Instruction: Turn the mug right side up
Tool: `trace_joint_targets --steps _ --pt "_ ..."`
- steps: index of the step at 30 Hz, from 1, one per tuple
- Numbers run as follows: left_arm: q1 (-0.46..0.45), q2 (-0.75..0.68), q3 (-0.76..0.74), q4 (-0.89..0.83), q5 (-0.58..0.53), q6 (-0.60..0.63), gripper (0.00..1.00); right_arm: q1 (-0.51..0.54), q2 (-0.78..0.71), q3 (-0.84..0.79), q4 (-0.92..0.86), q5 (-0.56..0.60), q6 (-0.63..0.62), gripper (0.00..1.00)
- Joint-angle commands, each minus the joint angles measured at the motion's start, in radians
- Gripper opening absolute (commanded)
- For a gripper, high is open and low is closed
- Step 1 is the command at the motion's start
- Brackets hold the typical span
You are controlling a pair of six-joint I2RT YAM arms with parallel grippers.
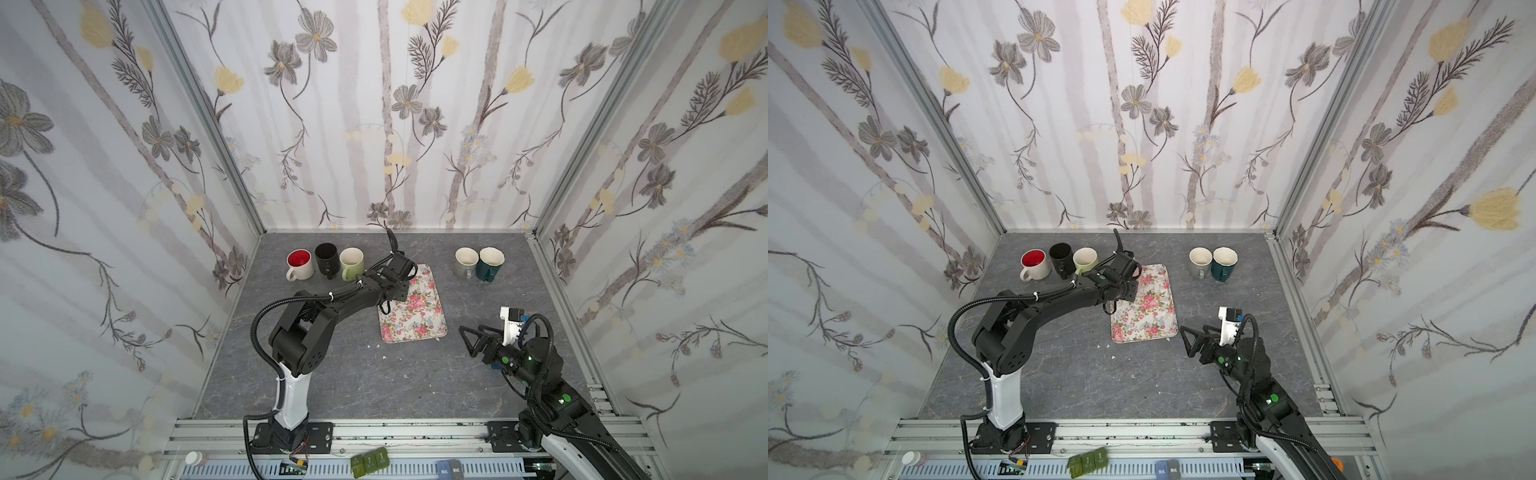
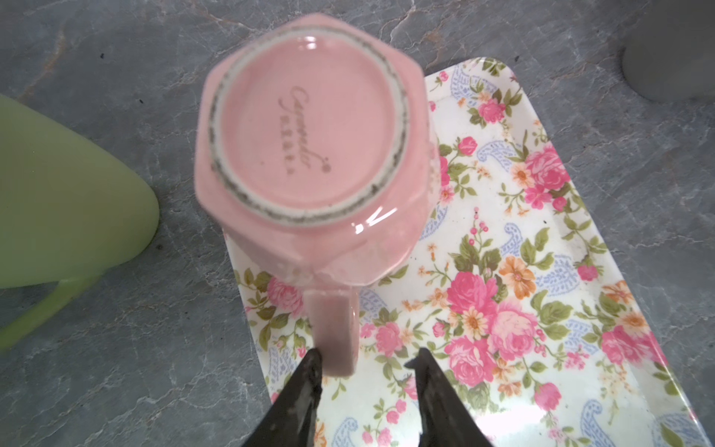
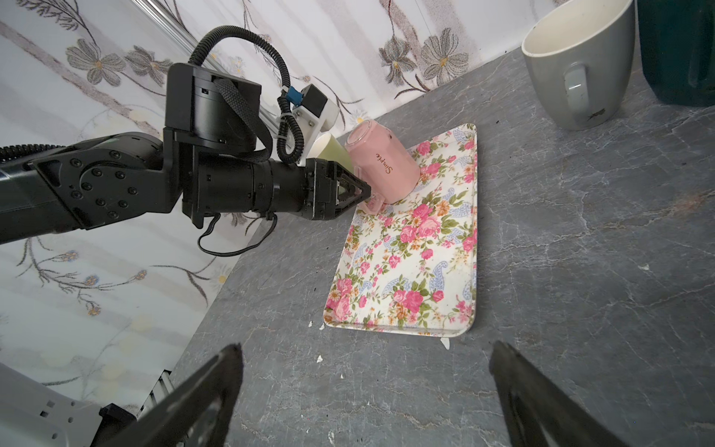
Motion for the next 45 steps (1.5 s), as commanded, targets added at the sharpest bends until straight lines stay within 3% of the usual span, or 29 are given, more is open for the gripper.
trace_joint_targets --steps 1,16,45 --pt "0.001 0.017 0.018 -0.018 -0.049 0.010 0.42 -0.001 0.014 0.006 0.033 -0.007 0.001 1.00" --pt "0.000 0.073 0.109 -0.063 -0.126 0.045 0.36 -0.002 0.013 0.001 0.032 -0.006 0.028 1.00" --pt "0.000 0.176 0.204 -0.120 -0.132 0.045 0.27 -0.003 0.003 -0.018 0.043 -0.011 0.050 1.00"
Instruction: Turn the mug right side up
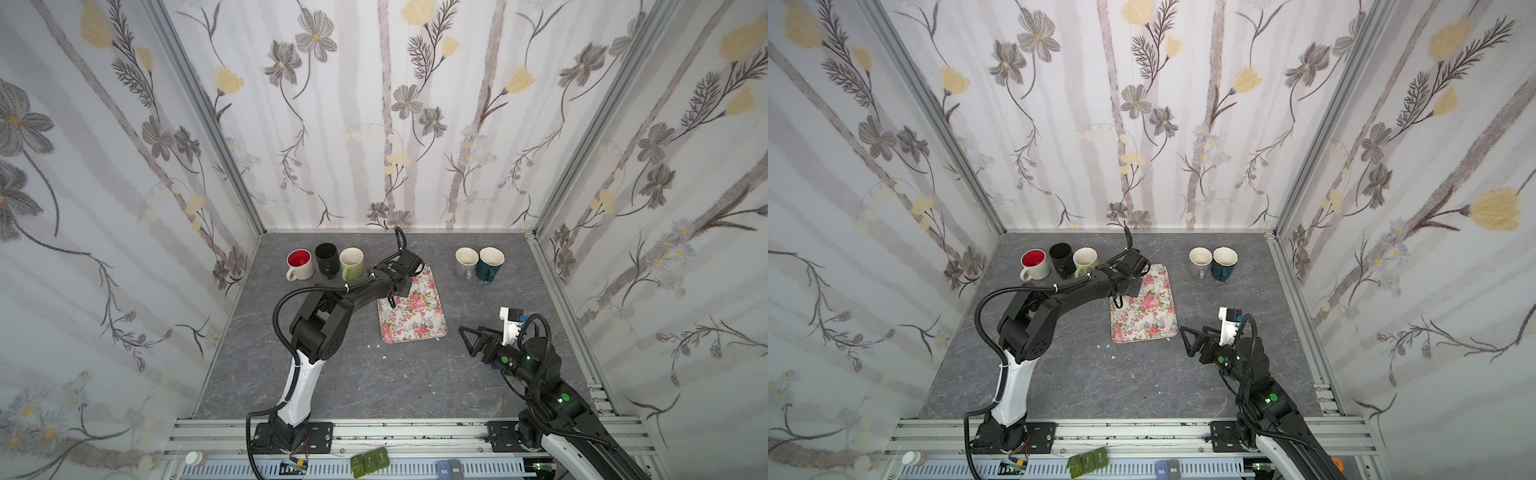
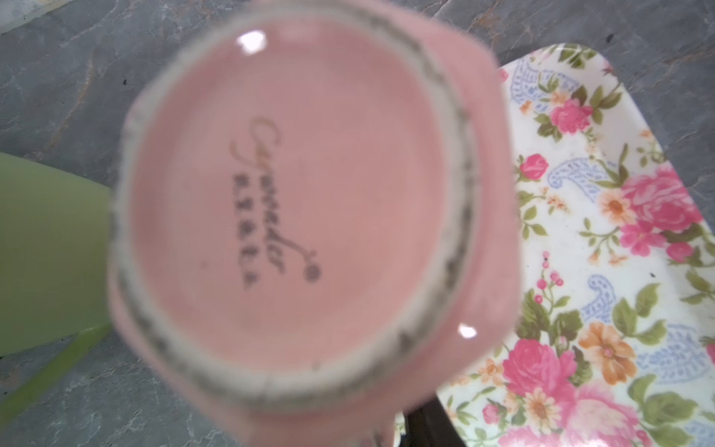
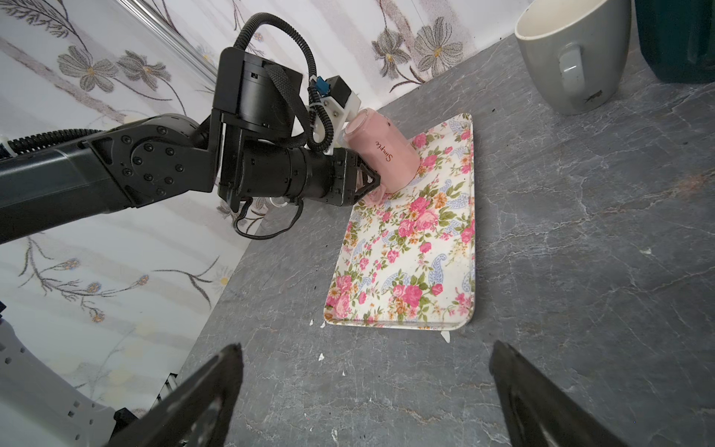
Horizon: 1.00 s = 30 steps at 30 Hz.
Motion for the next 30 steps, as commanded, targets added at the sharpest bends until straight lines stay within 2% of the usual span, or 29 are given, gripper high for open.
trace_joint_targets --steps 1,8,21,30 --pt "0.000 0.007 0.013 -0.016 -0.032 -0.001 0.27 0.001 -0.001 -0.006 0.041 -0.009 0.014 1.00" --pt "0.001 0.027 0.028 -0.044 -0.064 -0.008 0.23 0.001 -0.020 -0.016 0.045 -0.012 0.022 1.00" --pt "0.001 0.031 0.024 -0.016 0.005 -0.022 0.15 -0.001 -0.014 -0.023 0.049 0.006 0.038 1.00" --pt "0.001 0.028 0.023 -0.017 0.009 -0.021 0.11 0.000 -0.002 -0.024 0.052 0.004 0.036 1.00"
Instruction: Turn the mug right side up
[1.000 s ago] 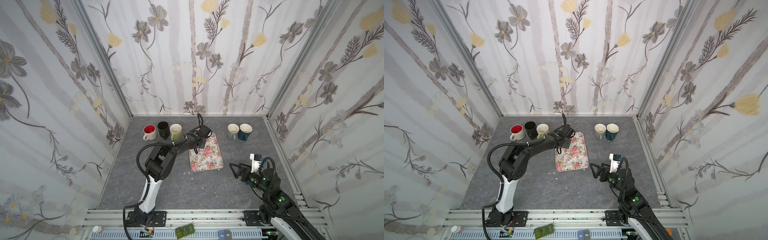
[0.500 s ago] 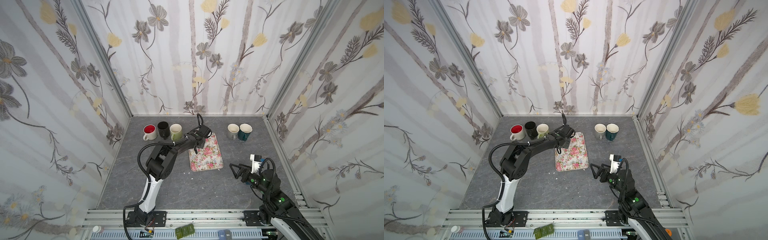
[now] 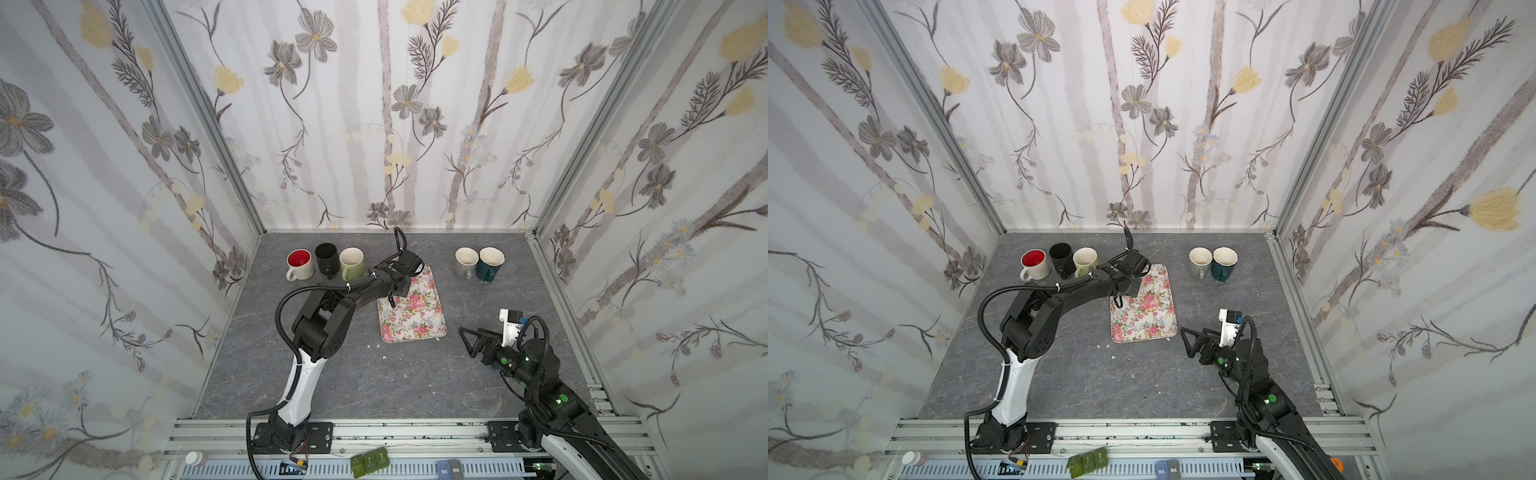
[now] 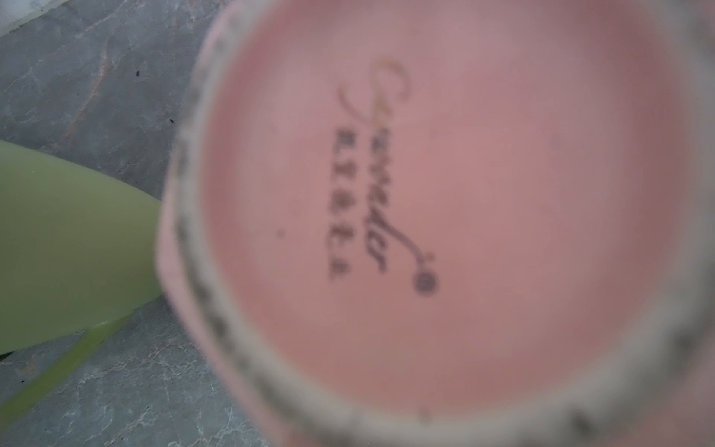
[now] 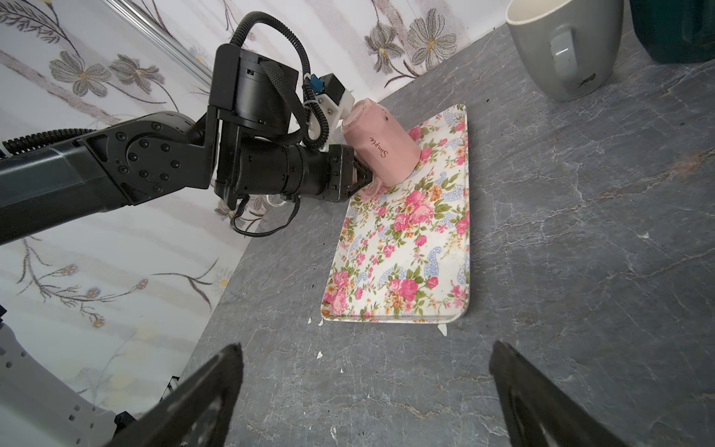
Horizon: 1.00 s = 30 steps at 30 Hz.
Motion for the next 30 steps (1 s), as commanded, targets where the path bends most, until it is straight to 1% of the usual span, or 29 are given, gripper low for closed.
trace_joint_targets --steps 1,5,14,17,30 --pt "0.000 0.003 0.005 0.006 0.031 -0.011 0.10 0.001 0.004 -0.002 0.046 0.001 0.011 1.00" --pt "-0.001 0.003 0.005 0.004 0.033 -0.011 0.07 0.001 0.003 -0.008 0.052 -0.004 0.012 1.00" --pt "0.000 -0.005 0.005 0.006 0.063 -0.023 0.07 -0.001 0.002 -0.016 0.052 -0.002 0.011 1.00" --pt "0.000 -0.007 0.003 0.004 0.077 -0.034 0.00 -0.002 0.001 -0.017 0.051 -0.005 0.011 1.00" --pt "0.000 -0.051 -0.046 0.039 0.154 -0.071 0.00 -0.002 -0.002 -0.030 0.065 -0.009 0.017 1.00"
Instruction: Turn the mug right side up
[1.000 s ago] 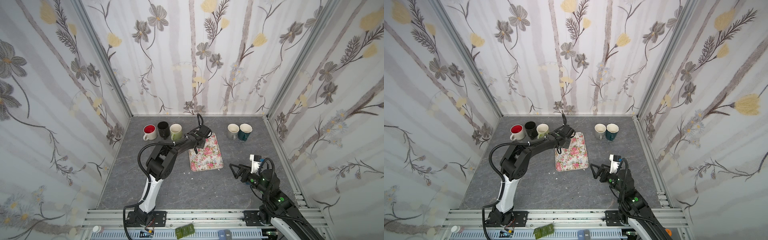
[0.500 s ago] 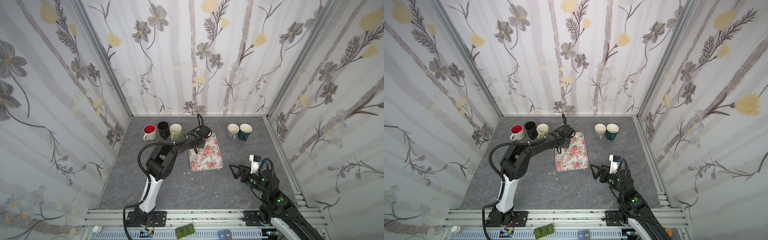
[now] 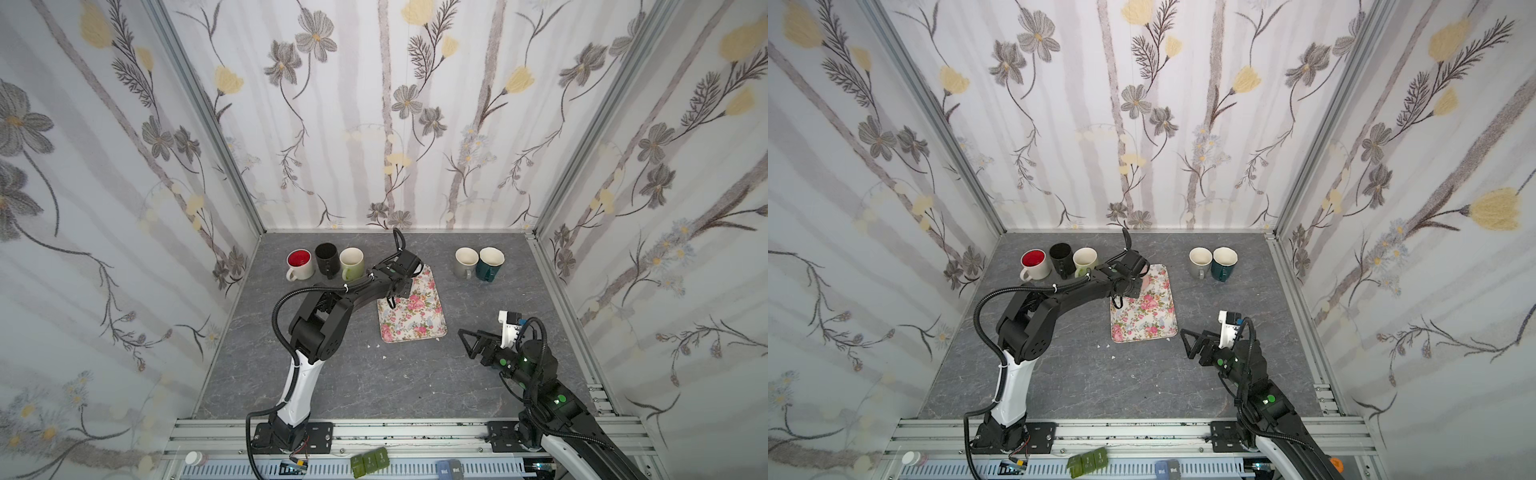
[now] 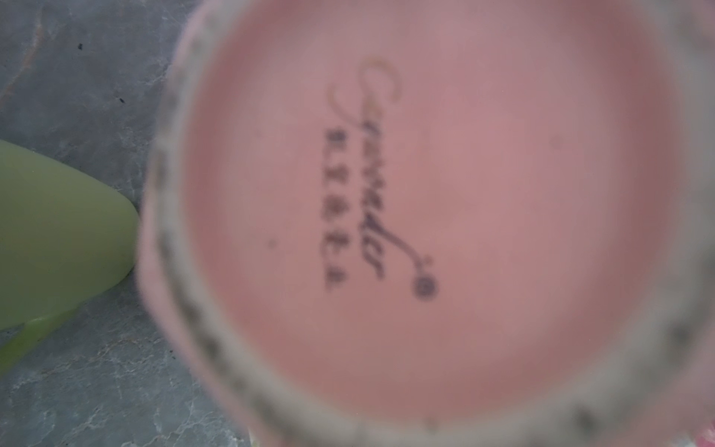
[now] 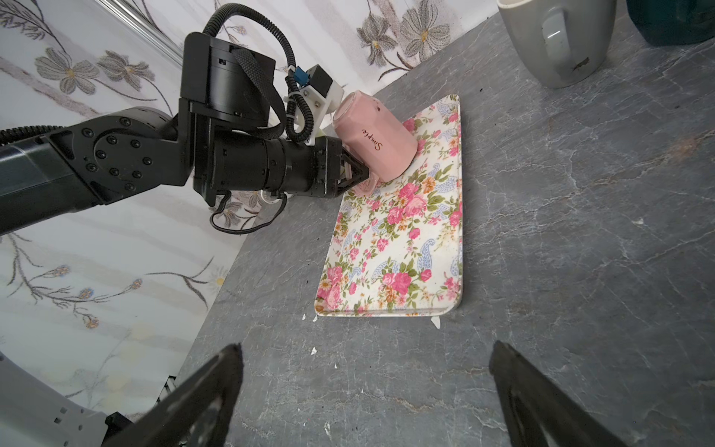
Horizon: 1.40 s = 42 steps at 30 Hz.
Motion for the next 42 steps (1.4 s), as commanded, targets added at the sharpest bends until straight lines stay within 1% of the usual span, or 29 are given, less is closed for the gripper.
trace_joint_targets --steps 1,8,24,33,42 --pt "0.000 -0.022 -0.011 0.018 0.060 -0.031 0.00 0.000 0.000 -0.004 0.050 -0.009 0.009 1.00" --pt "-0.001 -0.079 -0.065 0.064 0.134 -0.057 0.00 0.000 -0.003 -0.012 0.057 -0.010 0.014 1.00" --pt "-0.001 -0.150 -0.140 0.138 0.277 -0.127 0.00 -0.002 -0.011 -0.036 0.079 -0.017 0.024 1.00" --pt "-0.001 -0.212 -0.218 0.236 0.385 -0.188 0.00 -0.003 -0.013 -0.041 0.117 -0.037 0.049 1.00" --pt "-0.002 -0.236 -0.239 0.255 0.427 -0.228 0.00 -0.004 -0.020 -0.059 0.129 -0.034 0.052 1.00"
